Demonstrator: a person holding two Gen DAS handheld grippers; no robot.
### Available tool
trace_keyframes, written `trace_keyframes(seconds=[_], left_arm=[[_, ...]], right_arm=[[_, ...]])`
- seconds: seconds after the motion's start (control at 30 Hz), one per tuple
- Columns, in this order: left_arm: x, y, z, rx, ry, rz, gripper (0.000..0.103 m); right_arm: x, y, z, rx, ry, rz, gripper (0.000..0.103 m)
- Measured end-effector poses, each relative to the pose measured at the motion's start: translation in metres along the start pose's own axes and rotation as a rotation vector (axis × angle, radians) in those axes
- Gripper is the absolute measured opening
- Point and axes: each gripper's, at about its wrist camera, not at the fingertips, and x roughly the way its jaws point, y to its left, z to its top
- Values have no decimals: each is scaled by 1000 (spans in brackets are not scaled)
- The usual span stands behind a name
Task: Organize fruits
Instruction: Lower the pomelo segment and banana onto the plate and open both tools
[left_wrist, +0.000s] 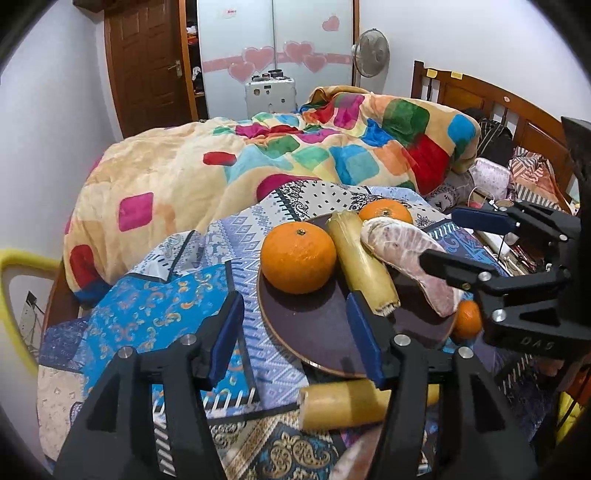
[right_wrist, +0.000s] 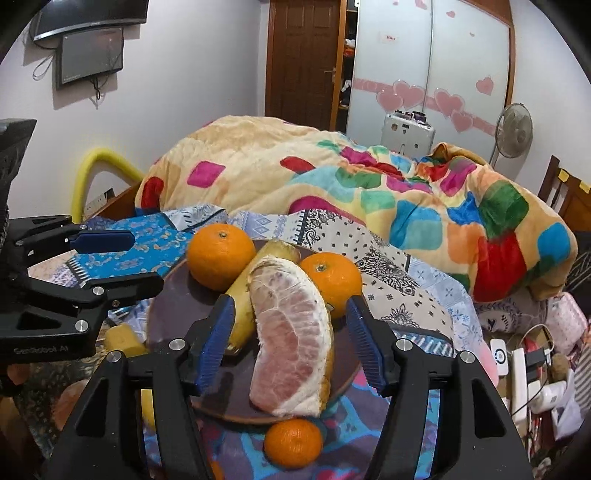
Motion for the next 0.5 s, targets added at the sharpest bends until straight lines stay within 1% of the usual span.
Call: trace_keyframes(seconds=[0.13,0.2,0.23,0.4,0.5], left_arm=[[-19,-5,-8,12,-10,14,61],[-28,-7,-13,11,-10,12,66],[-32,-8,-17,12,-10,14,66],[-51,-15,-35,23,5,21,67],[-60,-20,-47,21,22,15,67]], right_arm=[[-21,3,-5,-3,-22,-9,59],[-32,5,-8,-5,-31,-10,59],[-35,6,-9,-5,-33,-7,59],[-60,12,-19,-10,-53,-12,59],[-70,15,-27,-8,-53,1,59]])
